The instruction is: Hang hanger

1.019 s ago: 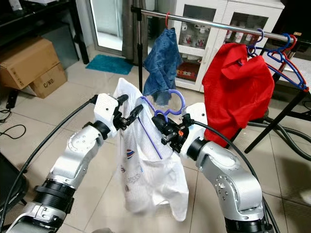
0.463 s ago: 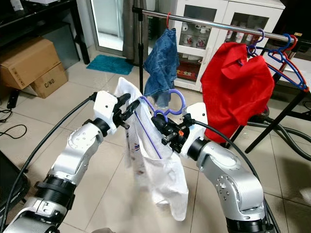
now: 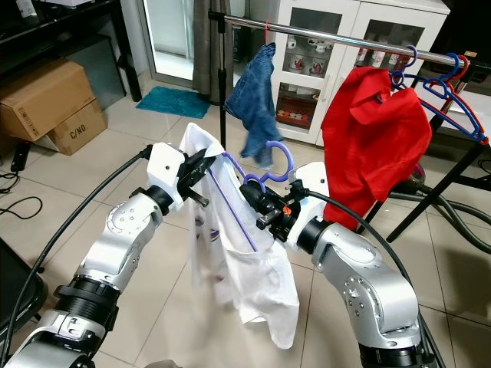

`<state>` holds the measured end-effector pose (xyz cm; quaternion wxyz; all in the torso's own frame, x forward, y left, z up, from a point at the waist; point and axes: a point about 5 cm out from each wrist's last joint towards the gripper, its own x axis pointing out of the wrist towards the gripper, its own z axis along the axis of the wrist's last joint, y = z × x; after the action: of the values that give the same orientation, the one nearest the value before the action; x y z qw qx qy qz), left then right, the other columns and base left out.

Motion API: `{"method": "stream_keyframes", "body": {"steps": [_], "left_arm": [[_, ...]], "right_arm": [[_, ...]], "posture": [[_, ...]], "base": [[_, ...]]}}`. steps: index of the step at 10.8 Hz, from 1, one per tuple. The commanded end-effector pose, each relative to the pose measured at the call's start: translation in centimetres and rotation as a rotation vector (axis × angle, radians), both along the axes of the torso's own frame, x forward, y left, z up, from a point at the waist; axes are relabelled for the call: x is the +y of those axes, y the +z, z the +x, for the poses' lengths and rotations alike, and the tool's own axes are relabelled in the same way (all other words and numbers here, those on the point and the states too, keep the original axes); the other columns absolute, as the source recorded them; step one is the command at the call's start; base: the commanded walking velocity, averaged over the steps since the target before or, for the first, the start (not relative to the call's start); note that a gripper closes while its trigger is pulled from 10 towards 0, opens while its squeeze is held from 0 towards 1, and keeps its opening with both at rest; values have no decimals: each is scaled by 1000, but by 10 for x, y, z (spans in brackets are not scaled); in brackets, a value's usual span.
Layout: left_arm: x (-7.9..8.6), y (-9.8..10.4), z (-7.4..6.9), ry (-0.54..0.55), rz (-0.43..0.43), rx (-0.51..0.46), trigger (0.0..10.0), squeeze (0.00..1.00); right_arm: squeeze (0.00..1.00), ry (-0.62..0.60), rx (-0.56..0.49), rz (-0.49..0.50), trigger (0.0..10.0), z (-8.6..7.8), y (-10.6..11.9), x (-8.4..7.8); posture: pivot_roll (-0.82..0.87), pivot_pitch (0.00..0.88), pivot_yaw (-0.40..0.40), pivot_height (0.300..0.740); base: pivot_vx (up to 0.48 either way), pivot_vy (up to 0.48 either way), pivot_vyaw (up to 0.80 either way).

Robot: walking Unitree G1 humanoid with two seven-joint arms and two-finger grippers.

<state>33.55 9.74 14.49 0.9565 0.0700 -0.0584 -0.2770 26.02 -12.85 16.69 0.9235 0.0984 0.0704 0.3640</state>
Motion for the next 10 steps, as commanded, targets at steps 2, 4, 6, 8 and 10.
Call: {"method": "stream_keyframes", "body": {"steps": [2,4,6,8,10], "left_arm": [[2,6,5,2,8,-18,0,0],[6,7,7,12,1,-13,0,0],[12,22,10,2,3,-55,0,0],[9,55,9,-107,9,-123,0,0],[14,87,13,-162,-7,-150,0,0]], "right_arm": [[0,19,-37,21,10000,0,9,1],[0,15,-35,17,10000,0,9,1],[0,-27,-11,-67,10000,3,0,-5],[0,-19,10,-262,10000,1,-19,-14],[0,30,31,-349,10000,-6,-28,-24]], "posture": [[57,0,-28,740],[57,0,-28,740],[62,0,-30,740],[71,0,-20,740],[72,0,-4,740]], "base": [[0,0,0],[0,0,0],[0,0,0],[0,0,0],[0,0,0]]}}
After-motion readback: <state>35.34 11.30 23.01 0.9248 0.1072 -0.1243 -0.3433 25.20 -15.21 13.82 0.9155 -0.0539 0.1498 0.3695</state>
